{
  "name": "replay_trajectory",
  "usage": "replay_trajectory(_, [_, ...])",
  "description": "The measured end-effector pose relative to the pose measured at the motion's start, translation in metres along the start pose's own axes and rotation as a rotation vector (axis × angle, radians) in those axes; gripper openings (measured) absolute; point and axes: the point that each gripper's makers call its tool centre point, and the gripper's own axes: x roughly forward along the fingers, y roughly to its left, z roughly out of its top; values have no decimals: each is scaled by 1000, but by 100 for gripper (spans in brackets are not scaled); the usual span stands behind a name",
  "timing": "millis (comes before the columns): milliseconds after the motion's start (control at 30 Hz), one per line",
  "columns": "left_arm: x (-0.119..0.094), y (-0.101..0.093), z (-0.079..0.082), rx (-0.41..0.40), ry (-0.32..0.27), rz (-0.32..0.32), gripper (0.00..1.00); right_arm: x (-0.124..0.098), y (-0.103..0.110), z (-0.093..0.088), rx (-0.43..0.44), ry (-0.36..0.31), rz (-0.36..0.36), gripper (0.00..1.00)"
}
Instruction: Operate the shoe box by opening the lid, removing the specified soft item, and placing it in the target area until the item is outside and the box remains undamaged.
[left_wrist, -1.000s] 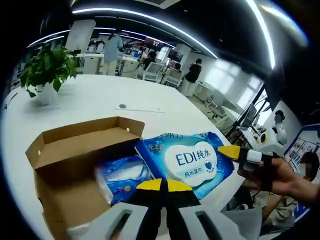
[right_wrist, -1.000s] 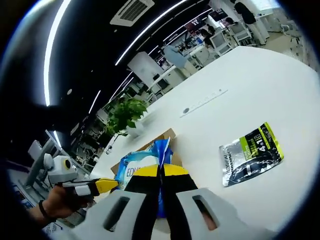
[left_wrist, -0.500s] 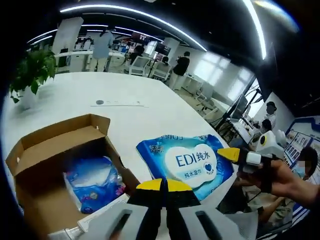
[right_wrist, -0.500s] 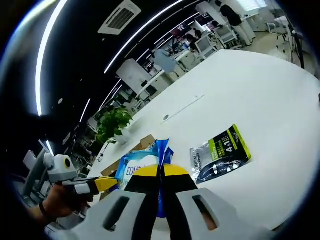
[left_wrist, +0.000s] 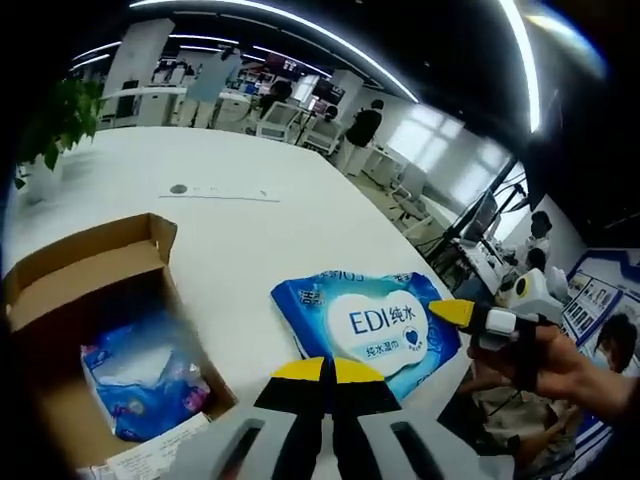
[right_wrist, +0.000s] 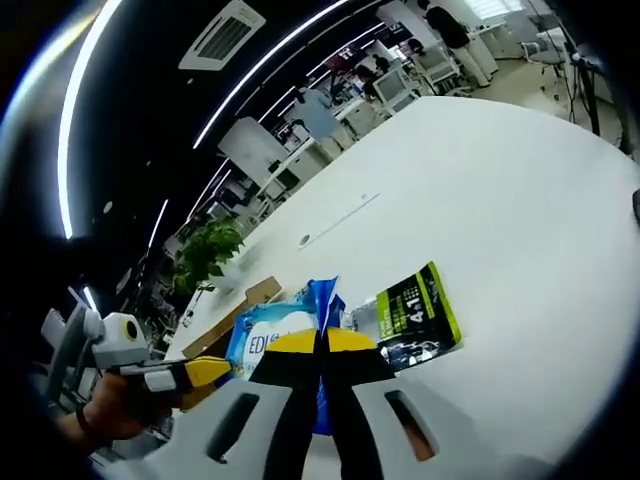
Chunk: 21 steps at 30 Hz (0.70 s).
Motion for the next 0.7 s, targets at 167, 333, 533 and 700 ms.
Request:
replay_trajectory(167, [25, 2, 11, -16, -6, 3, 0, 13, -15, 14, 2, 5, -11, 0])
replay_trajectory(333, [54, 4, 17, -54, -7, 29, 0, 27, -34, 21, 4, 16, -30, 0])
replay_trajectory(533, [80, 12, 10, -64, 25, 59, 0, 44, -61, 16, 16, 57, -55, 0])
replay_trajectory(700, [93, 25, -3, -91, 77, 128, 0, 54, -74, 5, 29, 88, -62, 0])
